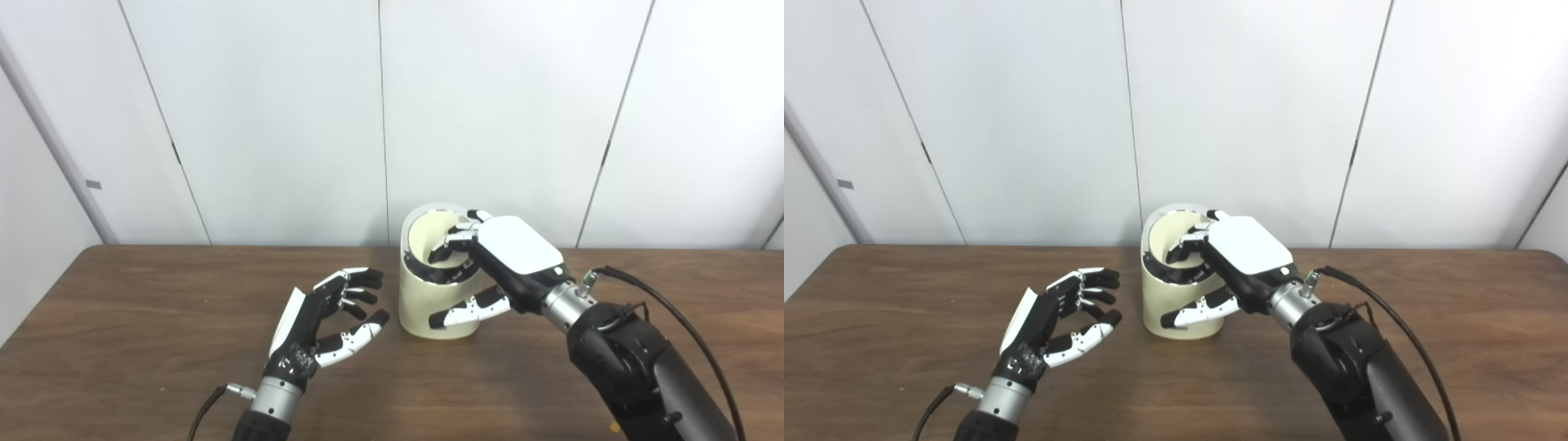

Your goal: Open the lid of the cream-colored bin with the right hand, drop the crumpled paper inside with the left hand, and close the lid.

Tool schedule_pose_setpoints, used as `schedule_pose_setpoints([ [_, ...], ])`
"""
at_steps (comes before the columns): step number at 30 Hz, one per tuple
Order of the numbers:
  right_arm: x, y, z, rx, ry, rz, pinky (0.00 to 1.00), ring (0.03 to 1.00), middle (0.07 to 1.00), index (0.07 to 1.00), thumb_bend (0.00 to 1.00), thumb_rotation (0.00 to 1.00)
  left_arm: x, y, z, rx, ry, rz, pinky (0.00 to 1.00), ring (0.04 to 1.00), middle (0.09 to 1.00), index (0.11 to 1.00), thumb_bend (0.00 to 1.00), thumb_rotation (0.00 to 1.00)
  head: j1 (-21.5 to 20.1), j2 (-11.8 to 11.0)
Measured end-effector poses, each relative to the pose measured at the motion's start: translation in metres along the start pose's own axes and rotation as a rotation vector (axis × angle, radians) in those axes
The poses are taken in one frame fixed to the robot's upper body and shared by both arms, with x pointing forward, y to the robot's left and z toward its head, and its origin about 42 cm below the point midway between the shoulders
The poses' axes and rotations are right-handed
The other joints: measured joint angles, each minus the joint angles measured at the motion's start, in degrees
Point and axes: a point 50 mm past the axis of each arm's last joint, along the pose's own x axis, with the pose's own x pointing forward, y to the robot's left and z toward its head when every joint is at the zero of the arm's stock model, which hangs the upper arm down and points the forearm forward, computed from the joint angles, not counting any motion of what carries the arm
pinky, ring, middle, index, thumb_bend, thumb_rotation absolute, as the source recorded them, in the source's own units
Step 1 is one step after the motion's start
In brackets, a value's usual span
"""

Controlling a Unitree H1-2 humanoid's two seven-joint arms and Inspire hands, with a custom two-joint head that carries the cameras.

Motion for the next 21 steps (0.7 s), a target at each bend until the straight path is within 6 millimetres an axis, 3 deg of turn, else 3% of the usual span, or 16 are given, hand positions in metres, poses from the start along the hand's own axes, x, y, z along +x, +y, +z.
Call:
schedule_pose_setpoints([
  [3,-0.005,-0.003,-0.006,0.05,0.022,-0.019,0.9,0.856,0.726,0.715,0.67,0.58,0.0,0.0,0.0,0.002,0.0,0.0,0.54,0.654,0.719,0.728,0.49,0.21,-0.1,0.0],
  [9,-0.017,-0.027,-0.021,0.185,0.047,-0.16,0.66,0.801,0.811,0.775,0.68,0.55,0.0,0.0,0.0,0.001,0.0,0.001,0.54,0.65,0.718,0.728,0.5,0.21,-0.1,0.1],
  [12,-0.024,-0.031,-0.023,0.248,0.009,-0.236,0.67,0.819,0.86,0.831,0.69,0.46,0.0,-0.001,0.0,-0.001,0.0,0.001,0.54,0.652,0.72,0.73,0.5,0.21,-0.2,0.1],
  [19,-0.046,-0.012,-0.03,0.38,0.018,-0.258,0.83,0.912,0.926,0.902,0.76,0.4,0.0,0.001,0.0,-0.004,0.0,0.004,0.55,0.659,0.725,0.735,0.51,0.18,-0.4,0.3],
  [21,-0.053,-0.005,-0.036,0.413,0.044,-0.258,0.79,0.892,0.927,0.901,0.76,0.39,0.0,0.002,0.0,-0.004,0.001,0.006,0.56,0.66,0.726,0.738,0.52,0.16,-0.7,0.3],
])
